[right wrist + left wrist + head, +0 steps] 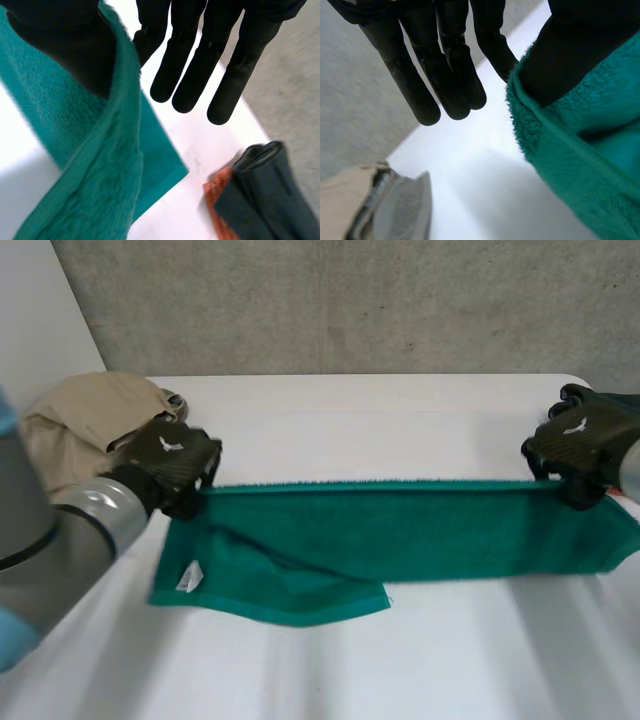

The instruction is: Fold the laundry.

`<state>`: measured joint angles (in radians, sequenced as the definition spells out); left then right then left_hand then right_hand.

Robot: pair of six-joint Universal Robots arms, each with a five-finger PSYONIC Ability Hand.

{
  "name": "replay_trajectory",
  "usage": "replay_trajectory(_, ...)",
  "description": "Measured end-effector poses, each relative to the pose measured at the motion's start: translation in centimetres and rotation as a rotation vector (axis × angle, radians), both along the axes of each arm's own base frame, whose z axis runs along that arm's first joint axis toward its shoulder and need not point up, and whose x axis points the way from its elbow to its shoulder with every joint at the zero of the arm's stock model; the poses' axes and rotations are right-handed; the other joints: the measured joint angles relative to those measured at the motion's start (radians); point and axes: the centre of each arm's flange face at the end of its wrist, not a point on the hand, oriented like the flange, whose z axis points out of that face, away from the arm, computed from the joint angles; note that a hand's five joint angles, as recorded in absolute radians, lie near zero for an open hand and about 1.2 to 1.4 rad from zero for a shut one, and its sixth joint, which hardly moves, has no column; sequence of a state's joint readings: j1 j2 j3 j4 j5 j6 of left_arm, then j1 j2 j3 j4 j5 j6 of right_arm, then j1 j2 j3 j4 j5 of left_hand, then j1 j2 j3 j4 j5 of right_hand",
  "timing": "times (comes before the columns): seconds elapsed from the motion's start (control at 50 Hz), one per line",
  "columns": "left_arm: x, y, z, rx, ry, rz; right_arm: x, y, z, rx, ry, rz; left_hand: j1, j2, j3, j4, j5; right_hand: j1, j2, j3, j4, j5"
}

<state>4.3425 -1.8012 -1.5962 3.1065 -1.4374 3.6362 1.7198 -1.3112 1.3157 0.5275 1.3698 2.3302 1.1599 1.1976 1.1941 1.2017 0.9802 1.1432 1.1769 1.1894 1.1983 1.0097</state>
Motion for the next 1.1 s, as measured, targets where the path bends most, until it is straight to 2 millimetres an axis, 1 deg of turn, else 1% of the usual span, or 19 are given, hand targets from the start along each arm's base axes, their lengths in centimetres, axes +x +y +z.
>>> replay_trajectory(0.1,-1.3,-3.5,-2.1,-0.022,-0.052,-0.017,0.7,-3.6,-2.8,-0.024,0.0,-0.029,0.0,0.001,0.001,0.0,0.0,0.0,0.0,0.0,0.0,0.002)
replay_trajectory(0.18,-2.8,-7.3,-0.7,-0.166,-0.017,-0.012,1.6,-7.0,-2.3,-0.188,-0.07,-0.087,0.0,0.001,0.001,0.0,0.0,0.0,0.0,0.0,0.0,0.002)
replay_trajectory(0.28,-4.0,-10.8,4.2,-0.43,0.084,0.006,2.5,-10.2,1.0,-0.455,-0.2,-0.136,0.0,0.001,0.002,0.0,0.0,0.0,0.0,0.0,0.0,0.002)
replay_trajectory(0.3,-4.3,-11.6,6.2,-0.53,0.125,0.015,2.9,-11.3,3.6,-0.613,-0.284,-0.148,0.0,0.001,0.002,0.0,0.0,0.0,0.0,0.001,0.0,0.002)
replay_trajectory(0.34,-4.5,-12.3,9.3,-0.685,0.19,0.033,3.1,-11.7,5.4,-0.716,-0.34,-0.151,0.0,0.001,0.002,0.0,0.0,0.0,0.0,0.001,0.0,0.002)
replay_trajectory(0.4,-4.3,-12.4,12.9,-0.861,0.266,0.057,3.4,-11.7,9.6,-0.93,-0.457,-0.145,0.0,0.001,0.002,0.0,0.0,0.0,0.0,0.001,0.0,0.002)
replay_trajectory(0.44,-4.2,-12.2,14.4,-0.931,0.299,0.07,3.4,-11.5,10.8,-0.986,-0.487,-0.14,0.0,0.001,0.002,0.0,0.0,0.0,0.0,0.001,0.0,0.002)
replay_trajectory(0.5,-3.9,-11.7,15.1,-0.967,0.318,0.083,3.5,-11.2,11.5,-1.019,-0.506,-0.135,0.0,0.002,0.002,0.0,0.0,0.0,0.0,0.001,0.0,0.002)
replay_trajectory(0.58,-3.6,-11.3,13.3,-0.898,0.29,0.087,3.5,-11.0,10.4,-0.972,-0.49,-0.132,0.0,0.002,0.002,0.0,0.0,0.0,0.0,0.001,0.0,0.002)
replay_trajectory(0.68,-3.1,-9.9,6.5,-0.651,0.182,0.078,3.8,-10.4,5.1,-0.744,-0.413,-0.111,0.0,0.002,0.002,0.0,0.006,0.0,0.0,0.001,0.0,0.005)
replay_trajectory(0.7,-3.1,-9.8,5.9,-0.633,0.174,0.077,3.8,-10.3,4.3,-0.713,-0.404,-0.107,0.0,0.002,0.002,0.0,0.009,0.0,0.0,0.001,0.0,0.005)
replay_trajectory(0.74,-2.6,-8.6,2.5,-0.513,0.124,0.07,3.8,-9.5,0.8,-0.57,-0.366,-0.086,0.0,0.002,0.002,0.0,0.01,0.0,0.0,0.002,0.0,0.008)
replay_trajectory(0.8,-2.1,-6.9,-1.2,-0.393,0.072,0.062,3.8,-8.0,-3.3,-0.406,-0.328,-0.06,0.0,0.002,0.002,0.0,0.01,0.0,0.0,0.003,0.0,0.008)
replay_trajectory(0.84,-1.8,-6.1,-2.7,-0.343,0.051,0.057,3.7,-7.3,-4.9,-0.344,-0.314,-0.051,0.0,0.002,0.002,0.0,0.01,0.0,0.0,0.003,0.0,0.009)
replay_trajectory(0.86,-1.5,-5.1,-4.5,-0.286,0.027,0.051,3.6,-6.2,-6.9,-0.268,-0.297,-0.041,0.0,0.002,0.002,0.0,0.01,0.0,0.0,0.003,0.0,0.009)
replay_trajectory(0.92,-0.9,-3.7,-6.8,-0.214,-0.002,0.041,3.4,-4.8,-9.5,-0.173,-0.278,-0.032,0.0,0.002,0.002,0.0,0.01,0.0,0.0,0.004,0.0,0.009)
replay_trajectory(0.98,-0.6,-3.3,-7.8,-0.182,-0.011,0.032,3.1,-4.0,-10.7,-0.13,-0.269,-0.033,-0.024,-0.059,-0.057,-0.059,-0.02,0.0,0.0,0.004,0.0,0.009)
replay_trajectory(1.08,0.4,-4.4,-9.1,-0.147,-0.008,0.012,2.2,-3.8,-11.6,-0.099,-0.264,-0.059,-0.491,-0.501,-0.486,-0.502,-0.455,0.0,0.0,0.004,0.0,0.009)
replay_trajectory(1.1,0.6,-4.7,-9.2,-0.142,-0.006,0.008,2.1,-3.9,-11.6,-0.099,-0.265,-0.065,-0.508,-0.525,-0.516,-0.529,-0.484,0.0,0.0,0.004,0.0,0.009)
